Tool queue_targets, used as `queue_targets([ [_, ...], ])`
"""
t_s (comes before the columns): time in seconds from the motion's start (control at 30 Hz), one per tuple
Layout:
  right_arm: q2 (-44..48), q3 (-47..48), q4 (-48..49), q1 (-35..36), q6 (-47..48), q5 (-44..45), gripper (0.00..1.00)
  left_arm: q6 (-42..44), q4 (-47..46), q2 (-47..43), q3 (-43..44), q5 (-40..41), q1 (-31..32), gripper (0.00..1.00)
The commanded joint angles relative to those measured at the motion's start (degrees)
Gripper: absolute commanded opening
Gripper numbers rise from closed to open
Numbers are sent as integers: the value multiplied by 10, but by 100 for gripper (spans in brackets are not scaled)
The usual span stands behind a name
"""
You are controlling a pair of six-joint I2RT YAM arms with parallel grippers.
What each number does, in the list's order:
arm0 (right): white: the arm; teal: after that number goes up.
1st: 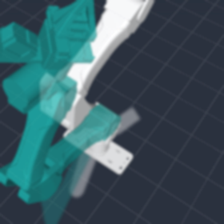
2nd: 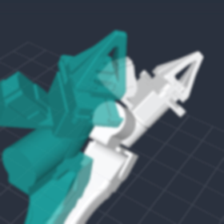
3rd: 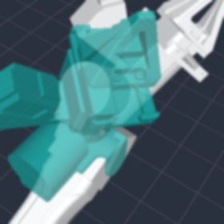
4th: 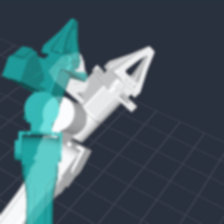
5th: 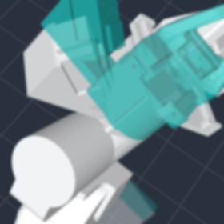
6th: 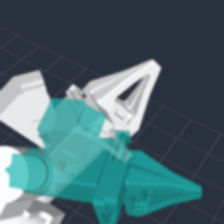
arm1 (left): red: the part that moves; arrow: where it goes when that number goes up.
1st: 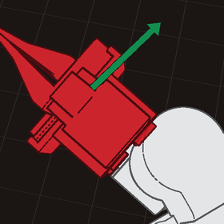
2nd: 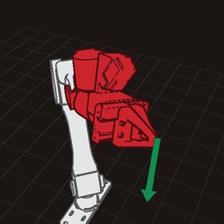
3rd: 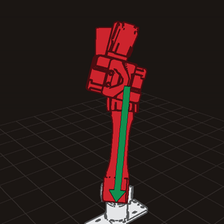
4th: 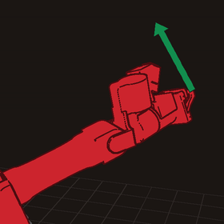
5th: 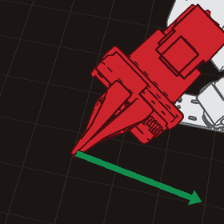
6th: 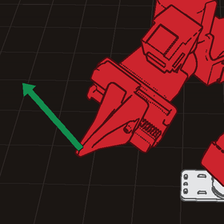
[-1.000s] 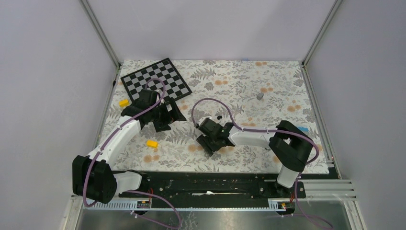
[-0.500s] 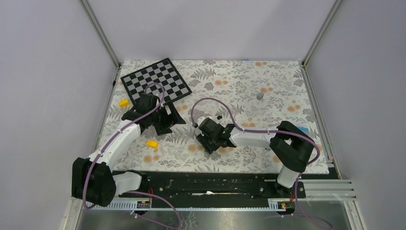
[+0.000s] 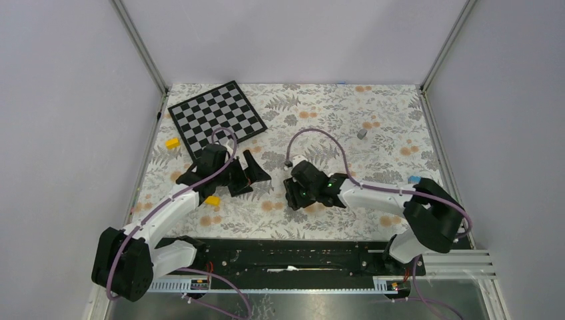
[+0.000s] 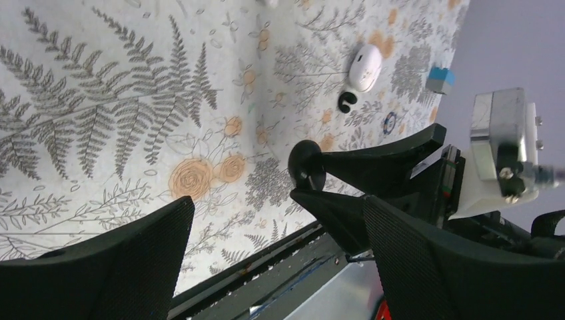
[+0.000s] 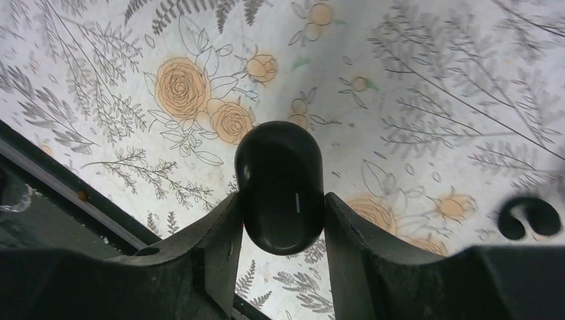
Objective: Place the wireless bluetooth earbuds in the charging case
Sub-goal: Pick up the charging case at the center of the board.
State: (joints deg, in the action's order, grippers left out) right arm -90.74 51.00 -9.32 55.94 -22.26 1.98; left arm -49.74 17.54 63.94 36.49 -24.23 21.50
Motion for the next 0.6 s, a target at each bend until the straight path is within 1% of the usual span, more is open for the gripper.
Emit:
queue_targets([
  [0.0,85,-50,61,-28,-55,-6,30,5,-56,-29,6,36,6,99],
  [0.07,116,-79,79,-38,-63,-14,30,7,-64,-33,1,34,9,99],
  [0.17,157,-106,87,-46,-69,-18,30,-7,-65,-36,-8,52,17,99],
  [0.2,168,-116,108,-47,-70,-18,30,-8,-65,-34,-8,50,20,99],
  [0.27,186,-135,124,-51,-80,-18,31,22,-40,-9,14,10,21,99],
  [0.33,198,-149,134,-56,-92,-25,31,19,-15,19,26,11,27,99],
  [0.43,204,-158,140,-64,-108,-33,31,-19,-58,7,1,34,33,99],
  [0.57,214,-174,172,-65,-137,-32,31,-47,-116,19,-9,-4,38,99],
])
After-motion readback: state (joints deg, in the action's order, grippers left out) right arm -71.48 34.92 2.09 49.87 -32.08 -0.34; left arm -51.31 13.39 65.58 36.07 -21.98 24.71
